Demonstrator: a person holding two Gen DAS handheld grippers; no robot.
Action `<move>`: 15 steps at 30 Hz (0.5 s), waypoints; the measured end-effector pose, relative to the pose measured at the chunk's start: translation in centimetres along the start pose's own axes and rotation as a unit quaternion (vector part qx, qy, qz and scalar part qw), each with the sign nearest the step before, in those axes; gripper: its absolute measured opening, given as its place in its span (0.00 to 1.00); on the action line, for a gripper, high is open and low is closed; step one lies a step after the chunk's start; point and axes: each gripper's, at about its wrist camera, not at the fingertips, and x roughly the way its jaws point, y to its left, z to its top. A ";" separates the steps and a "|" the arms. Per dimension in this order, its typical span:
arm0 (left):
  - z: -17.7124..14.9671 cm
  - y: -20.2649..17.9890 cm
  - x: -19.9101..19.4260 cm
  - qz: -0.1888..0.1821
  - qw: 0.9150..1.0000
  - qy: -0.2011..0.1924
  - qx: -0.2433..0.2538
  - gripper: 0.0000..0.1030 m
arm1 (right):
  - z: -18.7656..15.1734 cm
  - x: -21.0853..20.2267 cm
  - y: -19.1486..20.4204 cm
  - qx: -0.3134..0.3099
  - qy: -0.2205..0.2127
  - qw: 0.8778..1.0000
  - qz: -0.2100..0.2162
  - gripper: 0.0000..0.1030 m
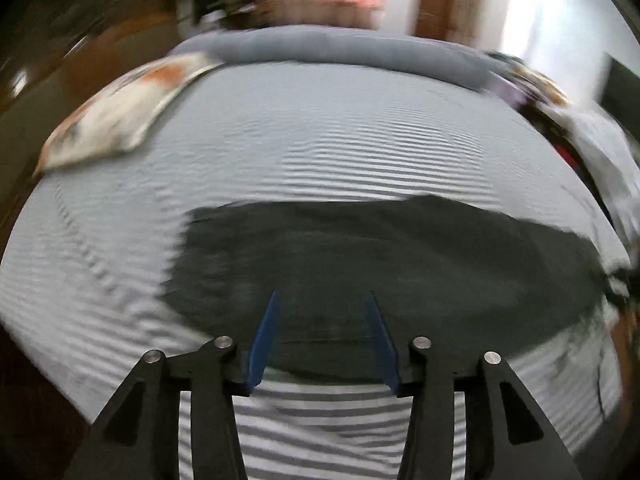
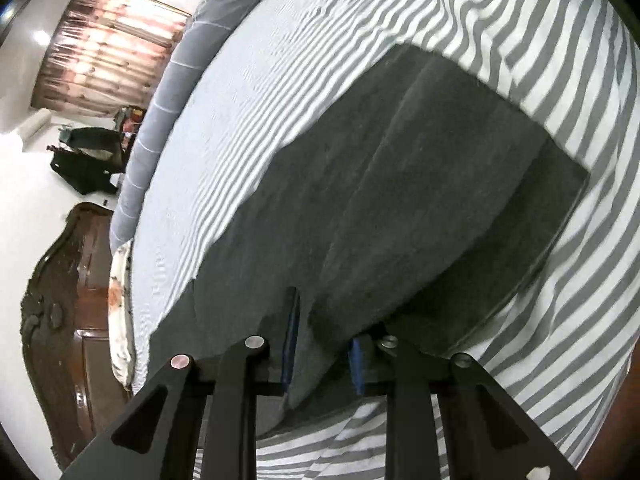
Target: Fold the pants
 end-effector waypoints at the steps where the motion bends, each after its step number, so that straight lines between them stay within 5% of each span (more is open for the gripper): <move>1: 0.1 -2.1 0.2 -0.015 1.000 0.000 0.020 0.49 | 0.4 -0.2 -0.1 -0.002 0.000 1.000 -0.003 0.21; 7: -1.3 -15.4 2.5 -0.115 0.981 0.022 0.152 0.49 | 2.1 -1.1 -0.8 0.015 0.005 1.000 0.022 0.20; 9: -2.3 -19.1 3.1 -0.125 0.972 0.024 0.195 0.49 | 2.6 -1.1 -1.1 0.025 0.014 0.999 0.033 0.11; 15: -5.3 -27.4 5.2 -0.144 0.946 0.027 0.291 0.49 | 3.7 -0.9 -0.4 0.027 0.034 0.998 0.044 0.07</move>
